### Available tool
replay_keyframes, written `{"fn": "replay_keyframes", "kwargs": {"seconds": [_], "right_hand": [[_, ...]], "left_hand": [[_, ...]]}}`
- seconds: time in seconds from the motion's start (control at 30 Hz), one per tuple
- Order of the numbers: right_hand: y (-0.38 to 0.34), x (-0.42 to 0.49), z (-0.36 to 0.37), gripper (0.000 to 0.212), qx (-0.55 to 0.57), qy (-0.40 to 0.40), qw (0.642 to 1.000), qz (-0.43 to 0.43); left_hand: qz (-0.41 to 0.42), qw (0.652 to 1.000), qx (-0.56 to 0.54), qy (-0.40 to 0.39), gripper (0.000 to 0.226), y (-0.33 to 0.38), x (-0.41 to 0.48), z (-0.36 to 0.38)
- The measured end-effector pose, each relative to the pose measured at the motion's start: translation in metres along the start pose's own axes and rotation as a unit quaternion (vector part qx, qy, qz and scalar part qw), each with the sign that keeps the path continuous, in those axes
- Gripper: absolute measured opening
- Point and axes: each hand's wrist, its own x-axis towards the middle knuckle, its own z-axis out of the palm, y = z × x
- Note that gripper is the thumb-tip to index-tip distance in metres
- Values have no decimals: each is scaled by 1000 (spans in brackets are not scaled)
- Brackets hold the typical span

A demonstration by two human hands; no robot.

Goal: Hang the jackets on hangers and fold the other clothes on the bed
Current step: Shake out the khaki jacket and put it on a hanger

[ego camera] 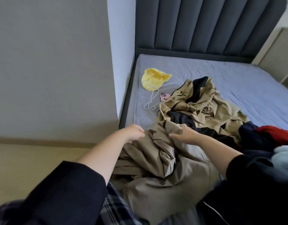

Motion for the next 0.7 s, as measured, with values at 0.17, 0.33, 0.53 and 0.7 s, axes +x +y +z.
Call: {"fn": "replay_keyframes", "kwargs": {"seconds": [0.17,0.33,0.53,0.7], "right_hand": [[16,9,40,80,-93,8,994,49],[5,11,21,31,380,-18,924,40],[15,8,-43,29,630,9,770,95],[39,-3,-72,39,615,-28,784,77]], "left_hand": [[5,1000,-7,-23,51,0,34,40],[-57,979,-193,33,94,6,52,69],[-117,899,-417,68,27,10,57,65],[-61,839,-537,70,23,6,42,4]]}}
